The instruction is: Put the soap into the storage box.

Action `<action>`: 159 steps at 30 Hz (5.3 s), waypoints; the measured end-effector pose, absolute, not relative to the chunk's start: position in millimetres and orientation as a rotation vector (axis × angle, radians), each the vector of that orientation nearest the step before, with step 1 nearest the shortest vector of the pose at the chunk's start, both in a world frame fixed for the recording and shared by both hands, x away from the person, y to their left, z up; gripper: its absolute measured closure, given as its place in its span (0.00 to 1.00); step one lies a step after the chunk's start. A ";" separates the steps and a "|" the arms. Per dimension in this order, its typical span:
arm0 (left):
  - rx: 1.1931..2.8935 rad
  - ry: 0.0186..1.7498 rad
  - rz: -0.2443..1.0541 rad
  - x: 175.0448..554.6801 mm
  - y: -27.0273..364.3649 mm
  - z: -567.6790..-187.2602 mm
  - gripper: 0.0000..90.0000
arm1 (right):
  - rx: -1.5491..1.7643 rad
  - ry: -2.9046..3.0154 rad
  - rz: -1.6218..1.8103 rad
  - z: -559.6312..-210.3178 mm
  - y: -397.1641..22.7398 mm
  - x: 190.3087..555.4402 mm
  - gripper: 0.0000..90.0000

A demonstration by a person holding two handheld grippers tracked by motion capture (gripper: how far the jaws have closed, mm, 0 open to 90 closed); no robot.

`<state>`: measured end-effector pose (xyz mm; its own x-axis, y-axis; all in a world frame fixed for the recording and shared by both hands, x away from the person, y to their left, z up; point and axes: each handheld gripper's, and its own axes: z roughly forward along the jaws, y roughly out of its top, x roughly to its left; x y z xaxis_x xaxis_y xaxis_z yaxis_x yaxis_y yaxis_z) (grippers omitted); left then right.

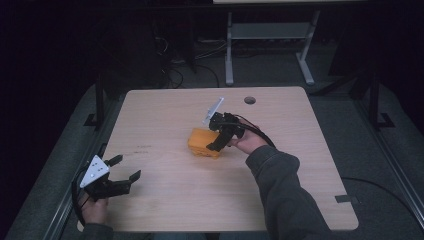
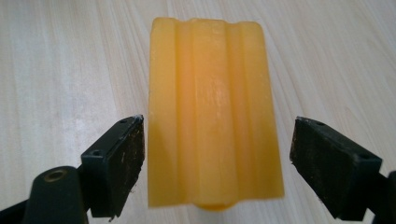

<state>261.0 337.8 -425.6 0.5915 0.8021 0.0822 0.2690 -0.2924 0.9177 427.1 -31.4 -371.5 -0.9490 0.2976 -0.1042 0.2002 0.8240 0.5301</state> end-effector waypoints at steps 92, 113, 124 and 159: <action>1.902 0.877 0.680 262.6 331.8 -431.5 0.15 | 0.752 2.633 0.933 -386.8 -182.9 355.0 0.20; 1.923 0.873 0.672 262.6 329.0 -433.3 0.15 | 0.840 2.598 0.941 -403.0 -212.2 336.5 0.20; 1.943 0.866 0.674 262.9 328.6 -433.9 0.15 | 0.882 2.588 0.950 -416.5 -227.0 325.1 0.20; 1.964 0.845 0.657 262.5 323.8 -434.4 0.15 | 1.114 2.350 1.069 -457.9 -258.5 258.2 0.16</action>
<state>262.5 323.8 -434.4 0.6293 0.7678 0.1203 0.3058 -0.3868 0.8700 258.2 -258.5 -457.9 -0.6406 0.7676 0.0220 0.5211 0.4135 0.7466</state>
